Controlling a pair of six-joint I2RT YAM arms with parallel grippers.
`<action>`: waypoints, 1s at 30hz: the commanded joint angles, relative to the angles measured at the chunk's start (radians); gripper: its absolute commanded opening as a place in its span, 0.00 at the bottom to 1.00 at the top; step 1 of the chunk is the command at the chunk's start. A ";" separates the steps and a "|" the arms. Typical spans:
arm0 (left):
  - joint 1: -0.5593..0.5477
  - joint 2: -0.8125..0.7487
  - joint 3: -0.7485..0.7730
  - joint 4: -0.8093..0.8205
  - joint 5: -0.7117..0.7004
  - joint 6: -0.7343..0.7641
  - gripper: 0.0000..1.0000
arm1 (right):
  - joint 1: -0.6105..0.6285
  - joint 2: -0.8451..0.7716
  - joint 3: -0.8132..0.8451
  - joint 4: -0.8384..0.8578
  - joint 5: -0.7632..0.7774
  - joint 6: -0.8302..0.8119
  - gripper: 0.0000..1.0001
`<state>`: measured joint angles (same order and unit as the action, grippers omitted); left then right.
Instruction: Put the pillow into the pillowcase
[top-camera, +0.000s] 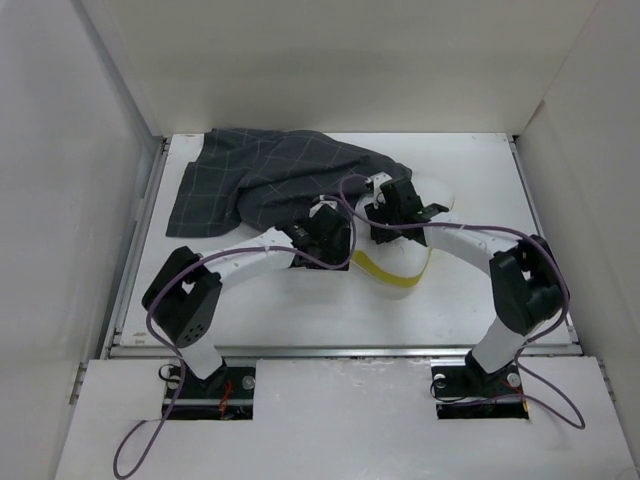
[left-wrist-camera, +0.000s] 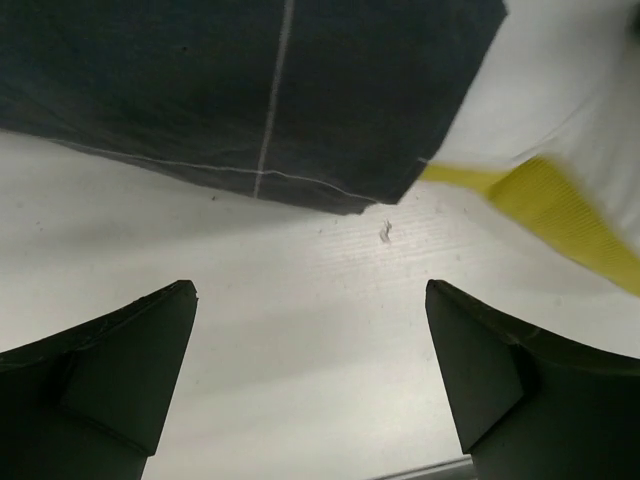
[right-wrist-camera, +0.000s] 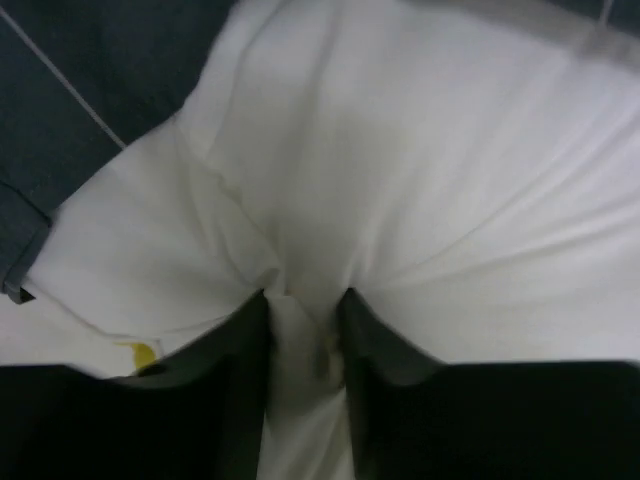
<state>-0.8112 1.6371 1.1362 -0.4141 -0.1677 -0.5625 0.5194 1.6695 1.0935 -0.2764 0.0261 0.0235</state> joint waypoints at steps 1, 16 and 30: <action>0.003 0.024 -0.021 0.063 -0.024 -0.034 1.00 | -0.031 0.076 0.040 -0.009 -0.164 0.006 0.31; 0.070 0.155 0.016 0.215 -0.084 -0.063 0.93 | -0.032 -0.096 0.034 0.032 -0.396 0.039 0.00; -0.063 -0.018 0.115 -0.009 -0.225 -0.022 0.00 | 0.002 -0.221 -0.076 0.556 -0.434 0.311 0.00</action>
<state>-0.7830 1.7542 1.1580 -0.3721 -0.3702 -0.6296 0.4805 1.5322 1.0409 -0.1116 -0.3222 0.1894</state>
